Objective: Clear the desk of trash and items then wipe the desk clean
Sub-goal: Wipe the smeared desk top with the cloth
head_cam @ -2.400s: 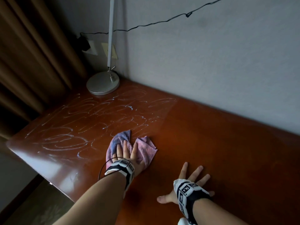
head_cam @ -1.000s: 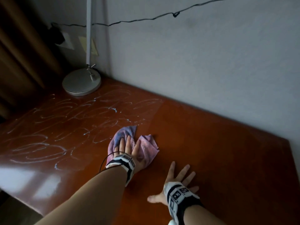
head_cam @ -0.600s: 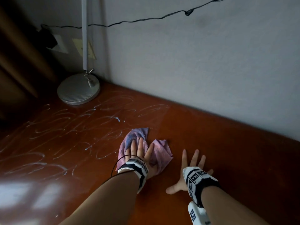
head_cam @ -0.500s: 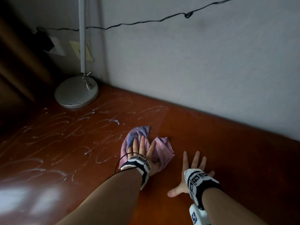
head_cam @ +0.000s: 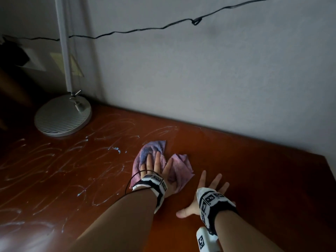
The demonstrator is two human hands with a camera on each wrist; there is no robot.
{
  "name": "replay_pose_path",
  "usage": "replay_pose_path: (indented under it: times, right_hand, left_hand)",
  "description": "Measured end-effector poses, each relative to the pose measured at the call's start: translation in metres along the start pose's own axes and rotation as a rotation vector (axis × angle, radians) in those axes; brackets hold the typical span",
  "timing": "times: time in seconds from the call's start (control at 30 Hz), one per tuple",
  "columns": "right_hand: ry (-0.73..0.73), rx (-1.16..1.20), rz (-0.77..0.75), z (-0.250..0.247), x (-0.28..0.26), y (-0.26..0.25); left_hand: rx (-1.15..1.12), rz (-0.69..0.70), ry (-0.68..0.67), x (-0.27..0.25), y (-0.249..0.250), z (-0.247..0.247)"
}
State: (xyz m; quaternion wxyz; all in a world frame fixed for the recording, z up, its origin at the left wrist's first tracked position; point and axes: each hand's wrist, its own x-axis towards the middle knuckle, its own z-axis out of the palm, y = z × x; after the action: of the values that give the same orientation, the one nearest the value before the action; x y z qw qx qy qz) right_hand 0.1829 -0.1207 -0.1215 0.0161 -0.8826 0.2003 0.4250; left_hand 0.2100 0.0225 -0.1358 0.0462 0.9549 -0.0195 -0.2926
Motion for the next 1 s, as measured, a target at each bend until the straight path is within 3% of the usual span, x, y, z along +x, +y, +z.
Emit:
replay_pose_path:
  times: [0.13, 0.33, 0.67, 0.83, 1.0]
  right_hand:
    - [0.011, 0.015, -0.013, 0.002, -0.004, 0.002]
    - [-0.016, 0.023, 0.003, -0.001, -0.001, 0.001]
    - [0.011, 0.035, 0.015, 0.005, 0.003, -0.001]
    - [0.000, 0.042, 0.028, 0.005, 0.005, -0.002]
    - [-0.025, 0.042, 0.026, 0.006, 0.008, -0.002]
  left_hand:
    - [0.021, 0.027, 0.026, -0.001, -0.006, 0.002]
    - [0.080, 0.018, -0.058, -0.007, -0.017, 0.004]
    - [0.030, -0.025, 0.076, 0.046, 0.006, -0.017]
    - [0.045, -0.049, -0.047, 0.045, 0.001, -0.015]
    - [0.041, -0.058, 0.002, 0.065, 0.011, -0.027]
